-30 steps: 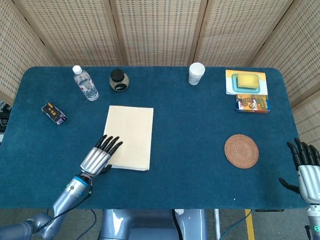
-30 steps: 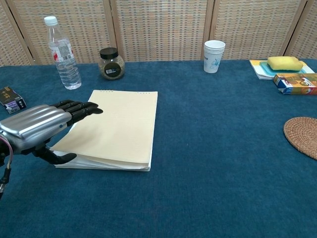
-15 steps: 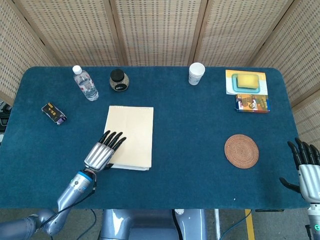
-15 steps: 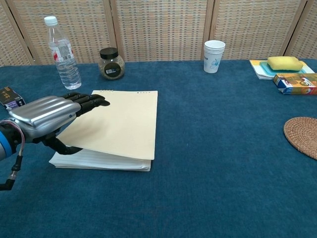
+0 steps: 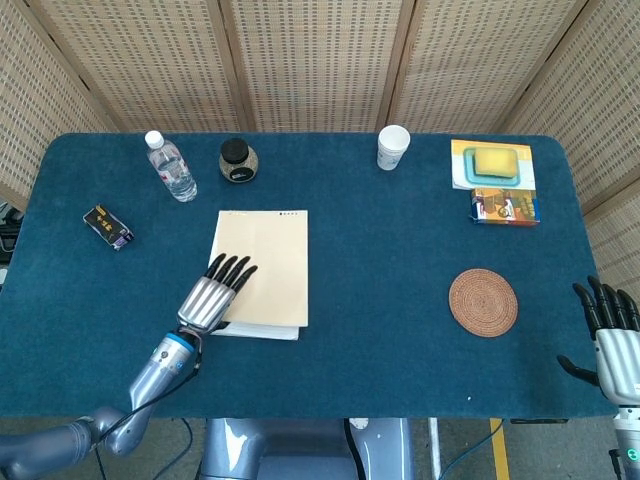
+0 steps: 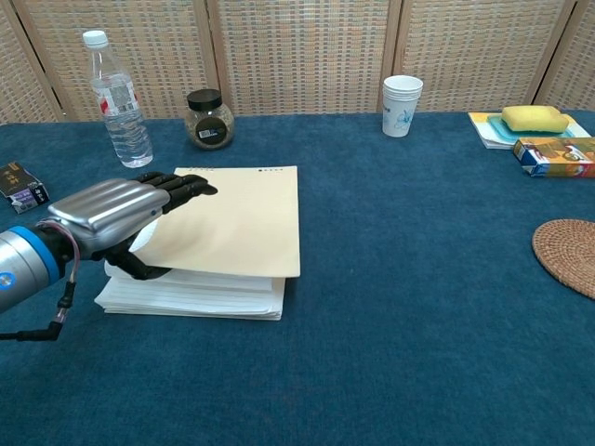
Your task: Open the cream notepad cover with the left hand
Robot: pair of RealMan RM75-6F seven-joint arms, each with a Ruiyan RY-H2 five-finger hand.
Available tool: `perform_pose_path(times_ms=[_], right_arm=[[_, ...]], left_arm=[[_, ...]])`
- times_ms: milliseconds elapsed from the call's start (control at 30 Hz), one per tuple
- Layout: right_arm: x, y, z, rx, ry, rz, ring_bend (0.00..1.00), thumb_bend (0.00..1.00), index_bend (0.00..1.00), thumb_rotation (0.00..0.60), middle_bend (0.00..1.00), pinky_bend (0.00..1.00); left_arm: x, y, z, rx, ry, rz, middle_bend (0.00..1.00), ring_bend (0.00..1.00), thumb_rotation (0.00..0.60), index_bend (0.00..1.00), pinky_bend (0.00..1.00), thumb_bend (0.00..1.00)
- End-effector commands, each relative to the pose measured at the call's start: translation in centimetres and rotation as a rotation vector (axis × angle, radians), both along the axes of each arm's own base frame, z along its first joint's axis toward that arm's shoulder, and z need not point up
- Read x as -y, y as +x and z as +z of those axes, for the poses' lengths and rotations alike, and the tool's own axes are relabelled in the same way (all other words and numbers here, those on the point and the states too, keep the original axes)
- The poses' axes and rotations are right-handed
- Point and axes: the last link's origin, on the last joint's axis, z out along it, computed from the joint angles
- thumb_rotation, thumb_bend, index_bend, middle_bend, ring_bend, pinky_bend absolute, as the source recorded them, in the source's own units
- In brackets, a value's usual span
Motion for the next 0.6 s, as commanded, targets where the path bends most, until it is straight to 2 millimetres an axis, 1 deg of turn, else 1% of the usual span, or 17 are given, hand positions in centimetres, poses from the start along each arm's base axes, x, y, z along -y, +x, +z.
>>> perform_pose_path(times_ms=[33, 133, 167, 200, 233, 267, 333, 400, 500, 600], right_arm=[[0.0, -0.1, 0.0, 0.002, -0.001, -0.003, 0.00, 0.00, 0.00, 0.600, 0.00, 0.00], [0.1, -0.1, 0.1, 0.006, -0.001, -0.006, 0.00, 0.00, 0.00, 0.600, 0.00, 0.00], [0.1, -0.2, 0.1, 0.007, -0.001, -0.007, 0.00, 0.00, 0.00, 0.600, 0.00, 0.00], [0.1, -0.2, 0.1, 0.008, 0.000, -0.007, 0.00, 0.00, 0.00, 0.600, 0.00, 0.00], [0.1, -0.2, 0.1, 0.009, 0.001, -0.007, 0.00, 0.00, 0.00, 0.600, 0.00, 0.00], [0.1, -0.2, 0.1, 0.009, 0.002, -0.006, 0.00, 0.00, 0.00, 0.600, 0.00, 0.00], [0.1, -0.1, 0.1, 0.011, 0.004, -0.004, 0.00, 0.00, 0.00, 0.600, 0.00, 0.00], [0.1, -0.1, 0.1, 0.012, 0.003, -0.004, 0.00, 0.00, 0.00, 0.600, 0.00, 0.00], [0.0, -0.1, 0.1, 0.015, 0.002, -0.003, 0.00, 0.00, 0.00, 0.600, 0.00, 0.00], [0.1, -0.1, 0.1, 0.016, 0.004, -0.003, 0.00, 0.00, 0.00, 0.600, 0.00, 0.00]], left_arm=[[-0.7, 0.5, -0.1, 0.017, 0.010, -0.001, 0.00, 0.00, 0.600, 0.00, 0.00, 0.39], [-0.9, 0.6, 0.0, 0.020, 0.016, -0.006, 0.02, 0.00, 0.600, 0.02, 0.00, 0.39], [-0.9, 0.5, 0.0, 0.018, 0.017, -0.007, 0.06, 0.01, 0.600, 0.06, 0.00, 0.40], [-0.9, 0.4, 0.1, 0.016, 0.018, -0.009, 0.12, 0.03, 0.600, 0.12, 0.01, 0.41], [-0.8, 0.3, 0.1, 0.014, 0.017, -0.009, 0.19, 0.07, 0.600, 0.20, 0.04, 0.42], [-0.8, 0.2, 0.1, 0.014, 0.015, -0.009, 0.24, 0.10, 0.600, 0.24, 0.07, 0.43], [-0.6, 0.1, 0.1, 0.019, 0.010, -0.012, 0.34, 0.19, 0.600, 0.37, 0.17, 0.47], [-0.4, -0.2, 0.1, 0.020, 0.005, -0.021, 0.42, 0.26, 0.600, 0.46, 0.24, 0.50], [-0.1, -0.6, 0.2, 0.015, 0.002, -0.039, 0.51, 0.34, 0.600, 0.58, 0.30, 0.55], [0.3, -1.0, 0.6, 0.007, 0.000, -0.056, 0.56, 0.38, 0.600, 0.64, 0.33, 0.58]])
